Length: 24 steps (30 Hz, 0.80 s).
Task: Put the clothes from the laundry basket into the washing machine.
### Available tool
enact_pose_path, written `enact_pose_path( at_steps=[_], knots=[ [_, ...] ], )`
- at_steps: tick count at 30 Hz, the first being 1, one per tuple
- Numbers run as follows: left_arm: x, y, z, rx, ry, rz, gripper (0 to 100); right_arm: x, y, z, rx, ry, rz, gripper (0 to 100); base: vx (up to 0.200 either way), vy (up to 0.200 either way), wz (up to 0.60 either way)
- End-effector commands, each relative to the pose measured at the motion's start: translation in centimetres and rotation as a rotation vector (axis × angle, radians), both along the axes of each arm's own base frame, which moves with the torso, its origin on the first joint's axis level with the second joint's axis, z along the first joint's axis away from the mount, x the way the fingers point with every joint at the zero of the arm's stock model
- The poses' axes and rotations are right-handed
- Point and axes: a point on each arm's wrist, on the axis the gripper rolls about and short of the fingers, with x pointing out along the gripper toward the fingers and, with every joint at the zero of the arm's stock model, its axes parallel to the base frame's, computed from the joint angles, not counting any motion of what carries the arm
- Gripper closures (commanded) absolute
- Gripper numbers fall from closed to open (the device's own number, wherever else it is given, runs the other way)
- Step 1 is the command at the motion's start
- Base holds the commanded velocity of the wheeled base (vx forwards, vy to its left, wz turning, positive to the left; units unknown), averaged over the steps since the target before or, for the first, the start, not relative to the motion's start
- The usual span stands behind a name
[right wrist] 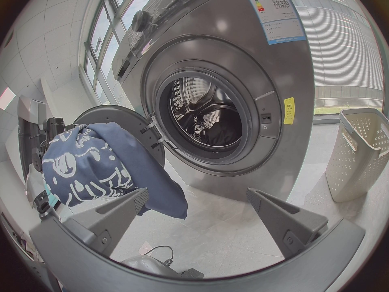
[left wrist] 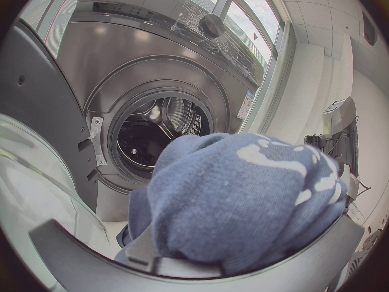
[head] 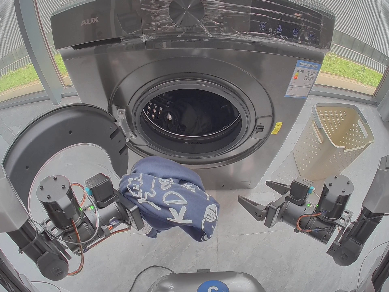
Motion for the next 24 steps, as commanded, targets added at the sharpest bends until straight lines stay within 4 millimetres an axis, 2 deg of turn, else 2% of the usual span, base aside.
enact_pose_path(
  at_steps=[1, 7, 24],
  knots=[
    [0.11, -0.07, -0.14, 0.002, 0.005, 0.000, 100, 0.00, 0.10, 0.08, 0.007, -0.010, 0.003, 0, 0.200, 0.000, 0.00],
    [0.17, -0.09, -0.36, 0.007, 0.012, 0.001, 100, 0.01, 0.10, 0.19, 0.010, -0.014, 0.003, 0, 0.200, 0.000, 0.00],
    [0.09, -0.35, -0.50, 0.001, 0.023, -0.009, 100, -0.02, 0.33, 0.45, 0.017, -0.026, 0.009, 0, 0.000, 0.000, 0.00]
  ],
)
